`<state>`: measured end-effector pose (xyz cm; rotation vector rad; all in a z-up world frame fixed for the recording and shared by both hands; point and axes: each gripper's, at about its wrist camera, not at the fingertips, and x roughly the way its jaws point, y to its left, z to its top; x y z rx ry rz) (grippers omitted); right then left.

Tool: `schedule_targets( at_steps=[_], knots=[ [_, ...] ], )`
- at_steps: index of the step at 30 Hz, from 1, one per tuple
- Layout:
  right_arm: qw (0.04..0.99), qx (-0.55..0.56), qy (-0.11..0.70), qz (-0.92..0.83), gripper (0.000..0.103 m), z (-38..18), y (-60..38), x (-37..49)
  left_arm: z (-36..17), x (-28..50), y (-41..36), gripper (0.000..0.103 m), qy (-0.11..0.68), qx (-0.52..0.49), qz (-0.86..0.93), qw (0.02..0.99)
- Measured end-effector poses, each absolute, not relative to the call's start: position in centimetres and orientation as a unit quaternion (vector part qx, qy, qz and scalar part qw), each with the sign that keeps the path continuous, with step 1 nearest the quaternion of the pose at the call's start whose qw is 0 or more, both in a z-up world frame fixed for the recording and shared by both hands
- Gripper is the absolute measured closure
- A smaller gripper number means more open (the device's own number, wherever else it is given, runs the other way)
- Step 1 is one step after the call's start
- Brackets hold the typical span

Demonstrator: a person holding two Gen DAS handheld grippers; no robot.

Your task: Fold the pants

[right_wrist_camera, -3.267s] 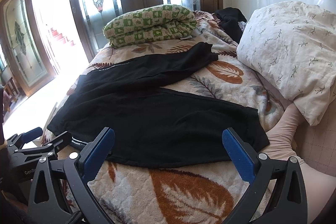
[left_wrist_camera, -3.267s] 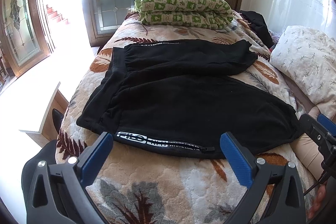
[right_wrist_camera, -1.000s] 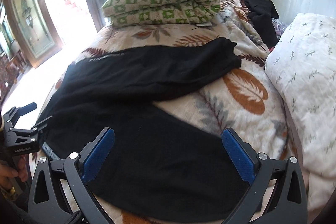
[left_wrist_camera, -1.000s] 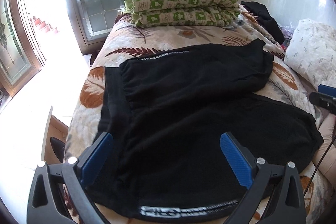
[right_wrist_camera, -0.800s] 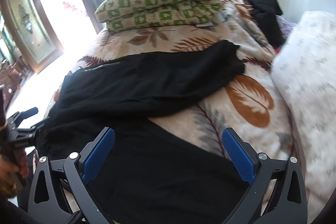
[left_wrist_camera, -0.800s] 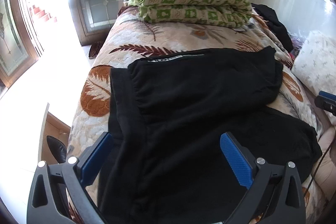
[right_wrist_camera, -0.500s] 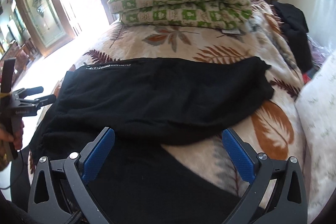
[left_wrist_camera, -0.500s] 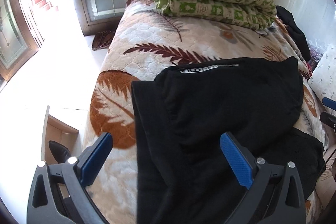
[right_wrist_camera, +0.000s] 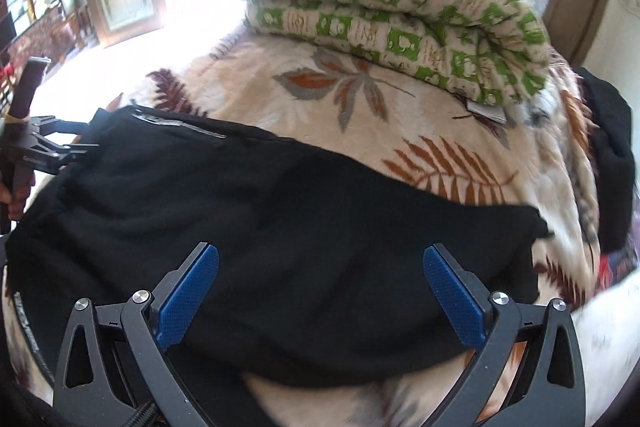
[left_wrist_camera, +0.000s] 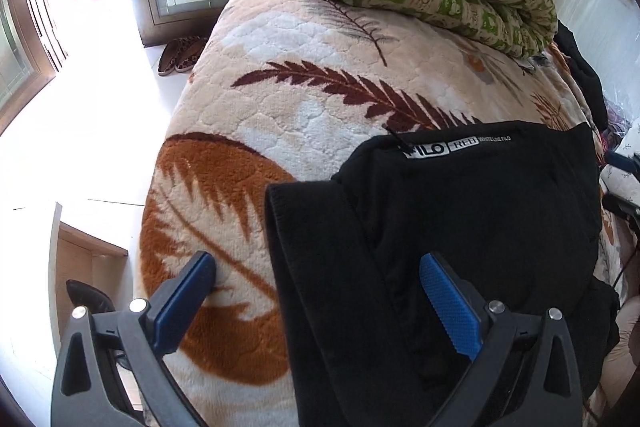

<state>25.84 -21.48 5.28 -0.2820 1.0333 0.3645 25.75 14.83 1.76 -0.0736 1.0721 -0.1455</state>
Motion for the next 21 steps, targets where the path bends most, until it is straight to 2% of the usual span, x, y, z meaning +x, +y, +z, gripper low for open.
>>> schedule_targets(
  at_steps=[4, 7, 11, 13, 17, 18, 20, 21],
  knots=[
    [0.822, -0.170, 0.506, 0.197, 0.000, 3.5, -21.3, 29.3, 2.0, 26.4, 14.0, 0.004, 0.506, -0.011, -0.083, 0.858],
    [0.805, -0.186, 0.520, 0.217, 0.000, 2.2, -21.0, 31.6, 2.5, 26.9, 13.2, 0.023, 0.503, 0.007, -0.101, 0.858],
    [0.785, -0.217, 0.533, 0.229, 0.001, 0.6, -20.4, 34.2, 2.9, 27.5, 12.5, 0.037, 0.503, 0.017, -0.114, 0.857],
    [0.767, -0.221, 0.550, 0.246, 0.001, -0.5, -20.1, 35.4, 3.2, 27.5, 12.3, 0.053, 0.499, 0.017, -0.121, 0.858],
    [0.747, -0.197, 0.575, 0.269, 0.003, -1.0, -20.3, 36.8, 3.5, 27.1, 11.9, 0.062, 0.491, 0.023, -0.132, 0.861],
    [0.745, -0.202, 0.574, 0.272, 0.012, -0.9, -20.0, 36.8, 3.6, 27.0, 11.8, 0.063, 0.490, 0.026, -0.132, 0.862],
    [0.746, -0.210, 0.564, 0.286, 0.039, -0.1, -19.3, 36.1, 3.8, 26.8, 11.6, 0.065, 0.487, 0.031, -0.130, 0.863],
    [0.748, -0.212, 0.560, 0.286, 0.061, 0.2, -19.1, 36.1, 3.9, 26.7, 11.4, 0.067, 0.486, 0.032, -0.130, 0.864]
  ],
)
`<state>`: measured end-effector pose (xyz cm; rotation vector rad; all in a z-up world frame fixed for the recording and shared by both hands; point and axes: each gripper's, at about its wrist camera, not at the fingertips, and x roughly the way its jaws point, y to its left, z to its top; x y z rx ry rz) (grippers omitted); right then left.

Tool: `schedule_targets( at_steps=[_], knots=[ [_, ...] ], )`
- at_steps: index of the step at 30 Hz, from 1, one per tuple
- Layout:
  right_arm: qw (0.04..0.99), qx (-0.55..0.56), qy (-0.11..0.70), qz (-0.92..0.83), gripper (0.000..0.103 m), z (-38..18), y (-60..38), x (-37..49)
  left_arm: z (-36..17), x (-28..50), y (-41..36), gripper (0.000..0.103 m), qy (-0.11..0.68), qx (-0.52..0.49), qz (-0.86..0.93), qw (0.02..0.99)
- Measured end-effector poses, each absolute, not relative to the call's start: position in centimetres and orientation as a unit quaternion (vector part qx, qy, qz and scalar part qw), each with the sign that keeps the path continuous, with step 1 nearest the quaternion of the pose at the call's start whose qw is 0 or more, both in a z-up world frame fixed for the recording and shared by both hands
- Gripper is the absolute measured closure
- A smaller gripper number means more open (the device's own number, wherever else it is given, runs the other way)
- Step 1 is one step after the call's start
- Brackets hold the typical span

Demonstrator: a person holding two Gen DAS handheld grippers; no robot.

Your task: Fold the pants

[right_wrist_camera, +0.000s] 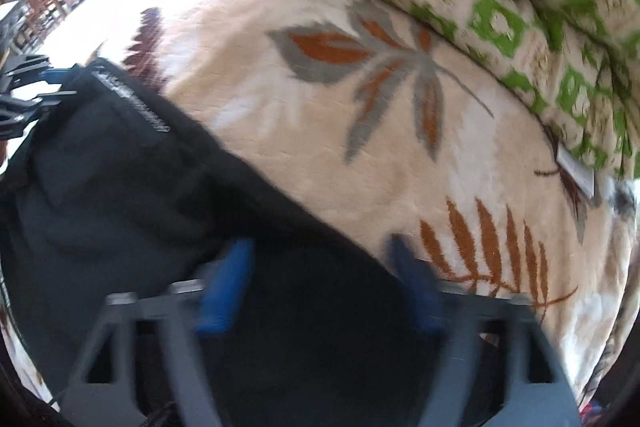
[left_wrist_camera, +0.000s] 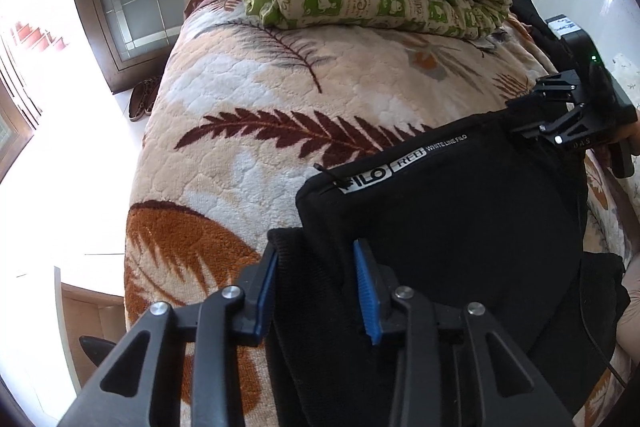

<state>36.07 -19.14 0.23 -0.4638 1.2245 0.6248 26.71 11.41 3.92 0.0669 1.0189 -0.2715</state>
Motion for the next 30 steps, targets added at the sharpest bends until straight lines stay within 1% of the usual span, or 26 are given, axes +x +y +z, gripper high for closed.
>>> schedule_targets(
  at_steps=[1, 2, 4, 7, 12, 18, 25, 26, 27, 29, 30],
  knots=[
    [0.748, -0.211, 0.559, 0.287, 0.081, 0.6, -18.9, 35.7, 4.1, 26.6, 11.3, 0.068, 0.484, 0.033, -0.129, 0.865],
    [0.748, -0.214, 0.559, 0.285, 0.087, 0.7, -18.6, 35.3, 4.3, 26.5, 11.1, 0.070, 0.482, 0.034, -0.129, 0.866],
    [0.756, -0.239, 0.547, 0.270, 0.090, 1.0, -17.9, 33.9, 4.8, 26.1, 11.0, 0.071, 0.474, 0.035, -0.127, 0.870],
    [0.761, -0.260, 0.537, 0.253, 0.093, 1.3, -17.1, 32.3, 5.5, 25.5, 11.0, 0.072, 0.467, 0.029, -0.125, 0.875],
    [0.768, -0.268, 0.523, 0.257, 0.093, 3.2, -17.6, 29.0, 7.5, 23.9, 11.3, 0.073, 0.446, 0.008, -0.137, 0.884],
    [0.777, -0.236, 0.525, 0.254, 0.093, 5.4, -20.6, 26.6, 9.2, 21.5, 11.4, 0.073, 0.432, -0.020, -0.157, 0.888],
    [0.782, -0.213, 0.527, 0.256, 0.093, 7.8, -21.8, 22.7, 11.0, 18.2, 10.3, 0.073, 0.421, -0.004, -0.195, 0.886],
    [0.782, -0.211, 0.527, 0.257, 0.093, 8.0, -21.7, 22.2, 11.2, 17.7, 10.2, 0.075, 0.420, -0.002, -0.198, 0.886],
    [0.782, -0.208, 0.528, 0.259, 0.093, 8.1, -21.8, 21.9, 11.4, 17.2, 10.3, 0.082, 0.419, -0.002, -0.202, 0.885],
    [0.781, -0.200, 0.529, 0.265, 0.093, 8.5, -21.8, 20.8, 11.8, 16.3, 10.6, 0.083, 0.418, -0.009, -0.210, 0.884],
    [0.780, -0.196, 0.530, 0.269, 0.093, 8.7, -21.7, 20.1, 12.0, 15.7, 10.8, 0.086, 0.416, -0.010, -0.213, 0.884]
  ],
)
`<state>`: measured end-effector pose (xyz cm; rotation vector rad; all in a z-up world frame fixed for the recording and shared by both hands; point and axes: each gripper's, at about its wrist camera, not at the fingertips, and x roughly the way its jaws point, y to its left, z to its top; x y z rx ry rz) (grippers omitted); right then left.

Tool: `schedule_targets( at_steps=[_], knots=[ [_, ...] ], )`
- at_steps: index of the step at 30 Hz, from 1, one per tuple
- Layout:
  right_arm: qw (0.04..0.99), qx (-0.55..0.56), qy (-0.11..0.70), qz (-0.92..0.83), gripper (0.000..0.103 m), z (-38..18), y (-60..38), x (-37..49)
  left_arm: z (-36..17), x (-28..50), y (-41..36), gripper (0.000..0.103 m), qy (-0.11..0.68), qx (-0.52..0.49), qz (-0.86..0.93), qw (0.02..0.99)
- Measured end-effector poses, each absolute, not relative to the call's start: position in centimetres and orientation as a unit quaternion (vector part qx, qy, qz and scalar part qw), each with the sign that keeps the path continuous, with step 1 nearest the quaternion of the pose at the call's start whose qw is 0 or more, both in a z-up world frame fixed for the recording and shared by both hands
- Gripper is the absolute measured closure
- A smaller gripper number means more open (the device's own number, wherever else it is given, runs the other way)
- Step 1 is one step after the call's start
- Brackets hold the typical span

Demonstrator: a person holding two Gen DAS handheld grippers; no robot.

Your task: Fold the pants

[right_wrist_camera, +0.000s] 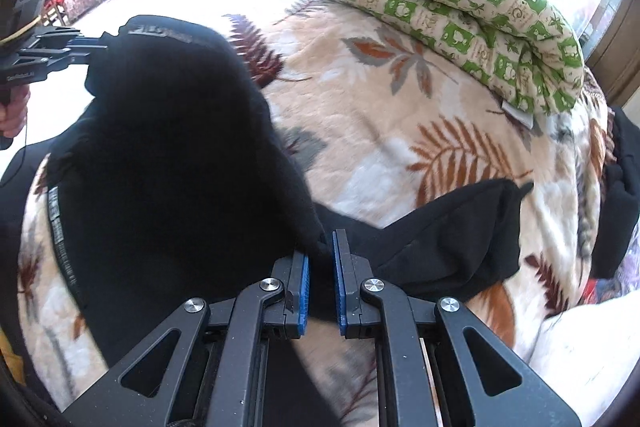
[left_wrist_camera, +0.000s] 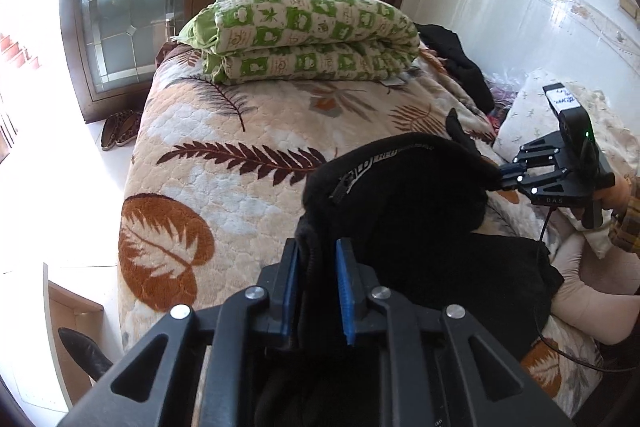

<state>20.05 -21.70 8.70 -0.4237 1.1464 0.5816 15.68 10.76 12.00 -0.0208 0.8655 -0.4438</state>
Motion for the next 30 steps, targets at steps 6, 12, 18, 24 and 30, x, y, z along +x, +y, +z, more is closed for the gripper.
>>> schedule_targets(
  at_steps=[6, 12, 18, 24, 30],
  knots=[
    [0.765, -0.181, 0.542, 0.298, 0.093, 9.0, -20.6, 15.5, 11.4, 12.5, 10.8, 0.088, 0.427, -0.014, -0.236, 0.873],
    [0.739, -0.182, 0.566, 0.318, 0.093, 7.2, -18.9, 11.0, 9.2, 10.3, 10.5, 0.088, 0.448, -0.020, -0.234, 0.862],
    [0.765, -0.109, 0.569, 0.281, 0.089, 6.9, -20.3, 11.1, 7.9, 9.0, 11.2, 0.083, 0.465, -0.062, -0.216, 0.857],
    [0.807, -0.055, 0.547, 0.217, 0.035, 8.6, -22.2, 13.2, 7.8, 7.2, 10.8, 0.034, 0.448, -0.062, -0.197, 0.870],
    [0.820, 0.084, 0.550, 0.134, 0.035, 7.6, -24.2, 15.8, 8.0, 5.6, 8.7, 0.034, 0.434, -0.015, -0.205, 0.877]
  ],
)
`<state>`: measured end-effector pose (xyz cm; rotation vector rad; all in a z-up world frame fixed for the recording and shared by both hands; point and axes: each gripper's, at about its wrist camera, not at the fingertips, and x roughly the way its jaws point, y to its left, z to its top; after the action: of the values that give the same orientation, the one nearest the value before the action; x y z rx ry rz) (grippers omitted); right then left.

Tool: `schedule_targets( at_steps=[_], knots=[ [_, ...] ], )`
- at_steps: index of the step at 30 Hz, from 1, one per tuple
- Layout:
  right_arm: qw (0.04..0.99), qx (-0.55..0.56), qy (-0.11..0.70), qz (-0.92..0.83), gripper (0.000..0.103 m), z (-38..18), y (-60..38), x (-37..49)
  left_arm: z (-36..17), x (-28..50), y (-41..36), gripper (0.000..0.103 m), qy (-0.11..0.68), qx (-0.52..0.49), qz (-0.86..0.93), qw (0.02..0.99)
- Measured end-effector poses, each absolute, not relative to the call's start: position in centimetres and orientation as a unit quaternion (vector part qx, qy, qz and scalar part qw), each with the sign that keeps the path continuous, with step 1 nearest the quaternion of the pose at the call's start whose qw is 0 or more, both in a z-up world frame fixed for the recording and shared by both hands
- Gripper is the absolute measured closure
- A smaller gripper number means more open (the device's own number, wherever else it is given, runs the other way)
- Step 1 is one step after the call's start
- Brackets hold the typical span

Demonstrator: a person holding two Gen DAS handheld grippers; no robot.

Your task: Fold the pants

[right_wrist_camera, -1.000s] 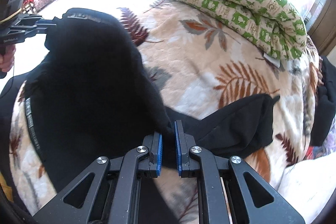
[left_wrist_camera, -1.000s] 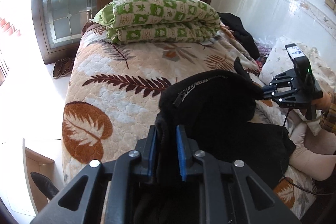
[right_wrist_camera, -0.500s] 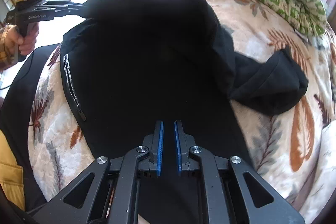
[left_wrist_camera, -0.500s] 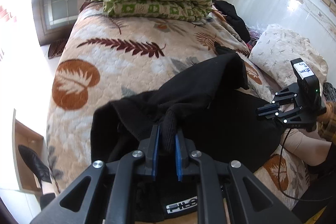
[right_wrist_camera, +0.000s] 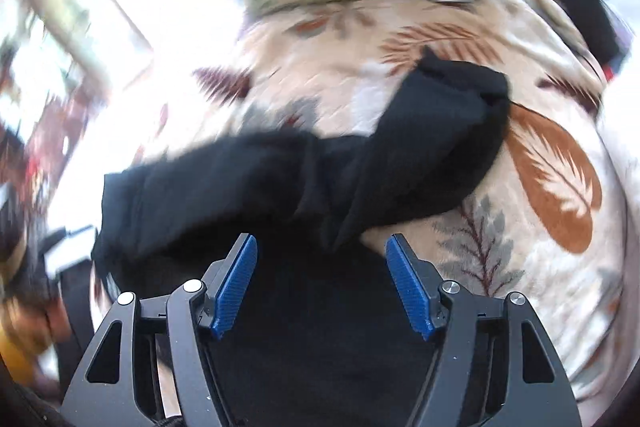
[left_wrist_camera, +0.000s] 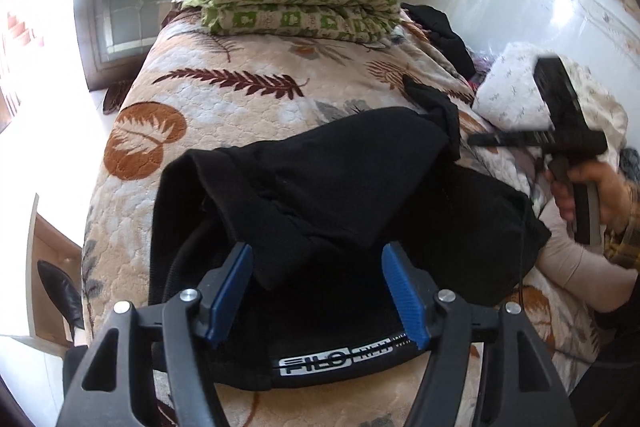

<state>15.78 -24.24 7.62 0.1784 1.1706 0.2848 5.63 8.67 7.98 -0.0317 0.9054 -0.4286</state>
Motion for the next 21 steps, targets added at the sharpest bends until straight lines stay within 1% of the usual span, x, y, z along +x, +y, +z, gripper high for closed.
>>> schedule_targets(
  at_steps=[4, 9, 11, 12, 13, 14, 15, 18, 21],
  knots=[
    [0.832, 0.118, 0.536, 0.082, 0.038, 7.2, -24.3, 17.7, 7.4, 5.6, 6.2, 0.034, 0.438, 0.060, -0.216, 0.871],
    [0.819, 0.153, 0.553, 0.012, 0.038, 5.0, -24.5, 20.2, 5.7, 6.9, 4.6, 0.034, 0.442, 0.136, -0.201, 0.864],
    [0.812, 0.176, 0.557, -0.006, 0.041, 4.0, -25.2, 20.5, 4.9, 7.4, 3.9, 0.034, 0.441, 0.176, -0.195, 0.858],
    [0.810, 0.183, 0.557, -0.011, 0.053, 3.7, -25.4, 20.7, 4.7, 7.6, 3.7, 0.044, 0.442, 0.190, -0.192, 0.855],
    [0.809, 0.188, 0.556, -0.020, 0.074, 3.4, -25.9, 20.7, 4.6, 7.7, 3.6, 0.061, 0.442, 0.199, -0.191, 0.853],
    [0.811, 0.199, 0.550, -0.023, 0.083, 3.2, -26.5, 20.5, 4.7, 7.8, 3.6, 0.072, 0.445, 0.196, -0.199, 0.851],
    [0.813, 0.213, 0.542, -0.020, 0.088, 3.3, -27.1, 20.2, 5.0, 7.9, 3.7, 0.085, 0.448, 0.183, -0.209, 0.850],
    [0.827, 0.213, 0.520, -0.017, 0.091, 4.4, -27.4, 19.1, 5.9, 7.9, 4.3, 0.088, 0.446, 0.154, -0.214, 0.855],
    [0.841, 0.208, 0.500, -0.006, 0.092, 6.0, -27.4, 18.0, 6.5, 7.7, 5.2, 0.089, 0.453, 0.126, -0.218, 0.855]
  ],
)
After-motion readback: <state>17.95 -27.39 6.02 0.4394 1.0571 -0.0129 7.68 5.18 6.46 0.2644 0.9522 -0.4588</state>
